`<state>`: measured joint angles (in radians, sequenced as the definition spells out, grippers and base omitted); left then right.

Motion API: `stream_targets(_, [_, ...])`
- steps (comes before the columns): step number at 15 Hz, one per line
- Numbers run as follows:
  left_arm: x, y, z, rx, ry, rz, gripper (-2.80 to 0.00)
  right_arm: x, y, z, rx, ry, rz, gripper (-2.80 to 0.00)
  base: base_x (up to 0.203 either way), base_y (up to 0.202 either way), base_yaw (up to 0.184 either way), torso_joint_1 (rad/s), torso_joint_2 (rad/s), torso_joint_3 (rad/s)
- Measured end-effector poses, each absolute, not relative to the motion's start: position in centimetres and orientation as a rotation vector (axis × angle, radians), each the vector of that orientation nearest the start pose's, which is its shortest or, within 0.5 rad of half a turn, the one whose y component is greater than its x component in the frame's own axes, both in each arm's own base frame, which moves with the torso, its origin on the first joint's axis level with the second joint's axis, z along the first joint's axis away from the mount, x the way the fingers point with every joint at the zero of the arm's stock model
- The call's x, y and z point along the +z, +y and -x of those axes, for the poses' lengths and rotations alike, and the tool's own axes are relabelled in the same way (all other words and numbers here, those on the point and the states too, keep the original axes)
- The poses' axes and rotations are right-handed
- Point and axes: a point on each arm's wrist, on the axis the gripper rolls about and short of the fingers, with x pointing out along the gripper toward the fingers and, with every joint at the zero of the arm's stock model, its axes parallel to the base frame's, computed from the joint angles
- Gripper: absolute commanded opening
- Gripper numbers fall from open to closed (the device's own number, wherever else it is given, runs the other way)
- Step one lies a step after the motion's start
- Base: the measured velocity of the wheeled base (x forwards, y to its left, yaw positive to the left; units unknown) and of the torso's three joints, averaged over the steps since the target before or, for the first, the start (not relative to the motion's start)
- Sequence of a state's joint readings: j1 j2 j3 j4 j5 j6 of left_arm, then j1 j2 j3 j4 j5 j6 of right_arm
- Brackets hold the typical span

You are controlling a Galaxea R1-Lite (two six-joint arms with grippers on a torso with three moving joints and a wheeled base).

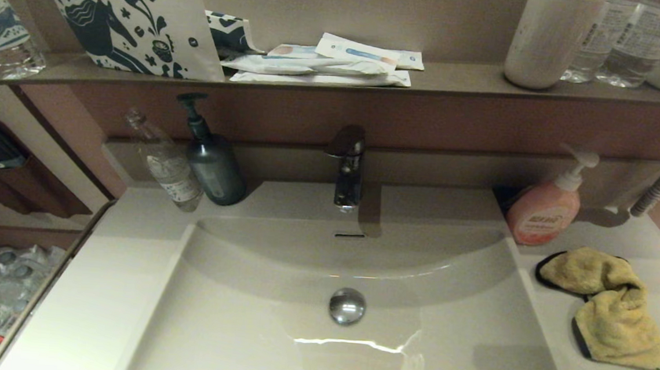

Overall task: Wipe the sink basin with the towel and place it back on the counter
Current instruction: Pick up the cloth

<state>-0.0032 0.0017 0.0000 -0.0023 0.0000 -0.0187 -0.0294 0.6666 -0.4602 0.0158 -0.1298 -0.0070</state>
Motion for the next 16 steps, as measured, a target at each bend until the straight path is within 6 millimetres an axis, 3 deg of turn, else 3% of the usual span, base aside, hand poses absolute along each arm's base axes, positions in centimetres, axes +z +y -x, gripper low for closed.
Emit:
stream_targets(4, [7.6,0.0,2.3,-0.003,-0.001,0.019,-2.8,19.7,-1.2,-7.7,-0.236,0.34,0.003,-2.8,0.0,0.0,0.0,0.0,0.0,0.0])
stream_targets(10, [7.6,0.0,2.3,-0.003,-0.001,0.019,-2.8,17.4,-3.1,-12.0,-0.306,0.57,-0.145,-2.8,0.0,0.0,0.0,0.0,0.0,0.0])
stream_targets(16, [7.6,0.0,2.3,-0.003,-0.001,0.019,-2.8,16.1,-4.7,-15.7,-0.314,0.633,-0.13,-2.8,0.0,0.0,0.0,0.0,0.0,0.0])
